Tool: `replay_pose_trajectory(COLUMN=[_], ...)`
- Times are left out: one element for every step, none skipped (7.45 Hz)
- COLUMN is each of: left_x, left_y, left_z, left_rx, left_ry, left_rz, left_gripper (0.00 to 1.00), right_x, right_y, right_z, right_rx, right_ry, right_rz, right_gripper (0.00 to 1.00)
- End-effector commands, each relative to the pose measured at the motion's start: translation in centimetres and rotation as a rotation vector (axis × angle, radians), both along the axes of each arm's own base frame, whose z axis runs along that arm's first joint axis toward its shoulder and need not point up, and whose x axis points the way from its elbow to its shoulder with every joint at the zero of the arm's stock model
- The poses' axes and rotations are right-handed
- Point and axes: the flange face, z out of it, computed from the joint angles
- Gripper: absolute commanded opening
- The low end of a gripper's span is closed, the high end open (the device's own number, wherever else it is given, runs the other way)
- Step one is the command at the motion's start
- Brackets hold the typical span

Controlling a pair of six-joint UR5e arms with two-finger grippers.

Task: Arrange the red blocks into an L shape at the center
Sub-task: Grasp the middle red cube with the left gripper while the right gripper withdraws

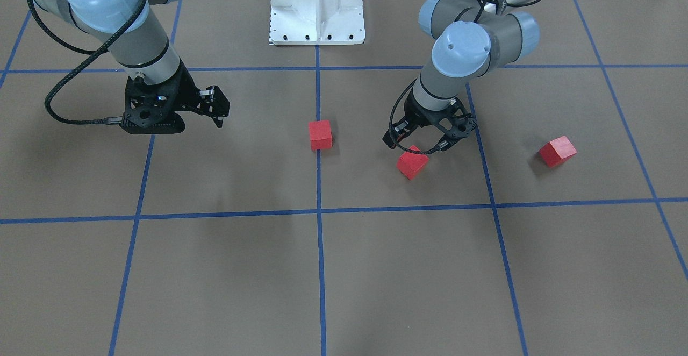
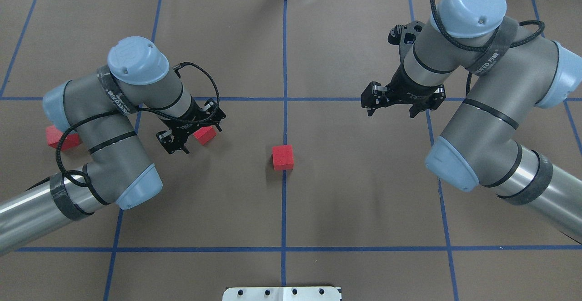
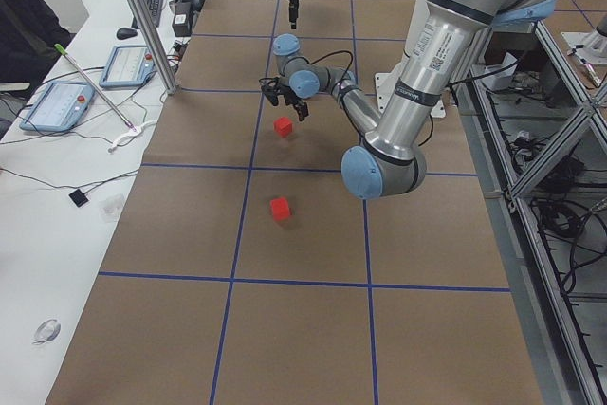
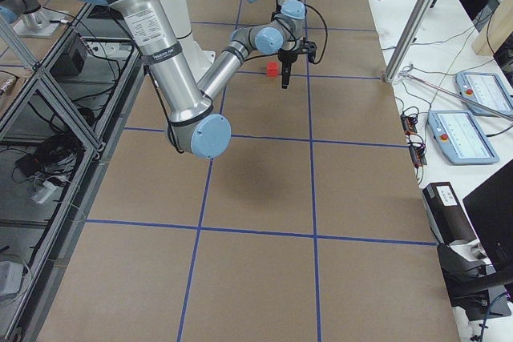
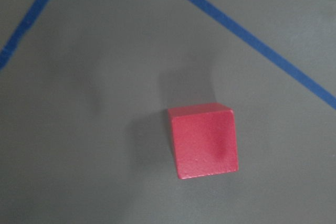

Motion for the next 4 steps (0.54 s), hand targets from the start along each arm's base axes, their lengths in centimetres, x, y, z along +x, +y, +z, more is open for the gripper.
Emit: replay_pose_trajectory(left_x=[1.0, 1.1, 1.3, 1.5], left_y=[-0.8, -0.9, -1.0, -1.3], left_z=[1.0, 1.2, 1.6, 2.1], left_rx=[-0.004, 0.001, -0.003, 0.003], left_ry=[-0.03, -0.036, -0.042, -0.045], left_rz=[-0.011, -0.014, -0.014, -0.02], left_gripper=[0.99, 0.98, 0.98, 0.97], right_x=[0.0, 0.0, 0.0, 0.0], right_y=[0.0, 0.0, 0.1, 0.1], right_z=[-0.1, 0.0, -0.1, -0.1], right_rx=[0.005, 0.004, 0.005, 0.005], right_ry=[-0.004, -0.003, -0.005, -0.005], right_rz=[0.0, 0.0, 0.001, 0.001], right_gripper=[1.0, 1.0, 1.0, 1.0])
